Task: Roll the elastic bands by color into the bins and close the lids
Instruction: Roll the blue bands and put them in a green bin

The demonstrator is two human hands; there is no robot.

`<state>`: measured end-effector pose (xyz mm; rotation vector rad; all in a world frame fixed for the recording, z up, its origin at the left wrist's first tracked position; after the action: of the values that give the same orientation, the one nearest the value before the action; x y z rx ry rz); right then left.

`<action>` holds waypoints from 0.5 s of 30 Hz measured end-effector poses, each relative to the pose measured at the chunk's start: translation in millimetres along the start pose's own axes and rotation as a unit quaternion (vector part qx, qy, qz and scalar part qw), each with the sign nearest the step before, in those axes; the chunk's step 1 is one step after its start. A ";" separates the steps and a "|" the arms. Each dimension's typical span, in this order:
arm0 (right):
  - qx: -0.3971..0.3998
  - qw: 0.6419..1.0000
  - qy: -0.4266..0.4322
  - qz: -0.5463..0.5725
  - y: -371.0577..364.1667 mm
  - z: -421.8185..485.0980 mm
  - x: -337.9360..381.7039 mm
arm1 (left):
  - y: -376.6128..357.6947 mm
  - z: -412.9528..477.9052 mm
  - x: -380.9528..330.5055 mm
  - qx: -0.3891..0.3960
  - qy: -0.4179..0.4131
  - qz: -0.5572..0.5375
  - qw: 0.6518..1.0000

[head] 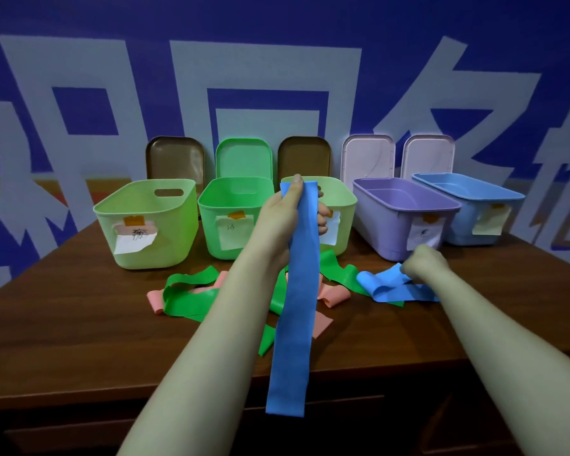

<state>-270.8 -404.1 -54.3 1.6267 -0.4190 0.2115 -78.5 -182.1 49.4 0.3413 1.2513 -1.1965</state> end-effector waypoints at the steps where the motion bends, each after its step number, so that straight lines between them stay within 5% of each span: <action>1: -0.004 1.000 -0.012 -0.005 -3.0 3.2 -5.0 | 0.9 1.3 0.8 0.001 0.000 -0.003 1.000; 15: -0.110 0.992 -0.035 0.050 -4.2 3.9 -13.3 | 6.8 6.6 3.8 -0.013 -0.001 0.026 1.000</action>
<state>-281.8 -405.8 -63.6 1.4009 -0.5600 0.1773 -69.9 -186.3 45.9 0.3521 1.2487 -1.1349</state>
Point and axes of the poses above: each hand's wrist, its own z-axis towards the middle knuckle, its own y-axis out of the back of the hand, x = y × z, the point moved 9 cm from there along z, towards the middle knuckle, and after that the axes turned 14 degrees about -y, right-handed, at the moved point
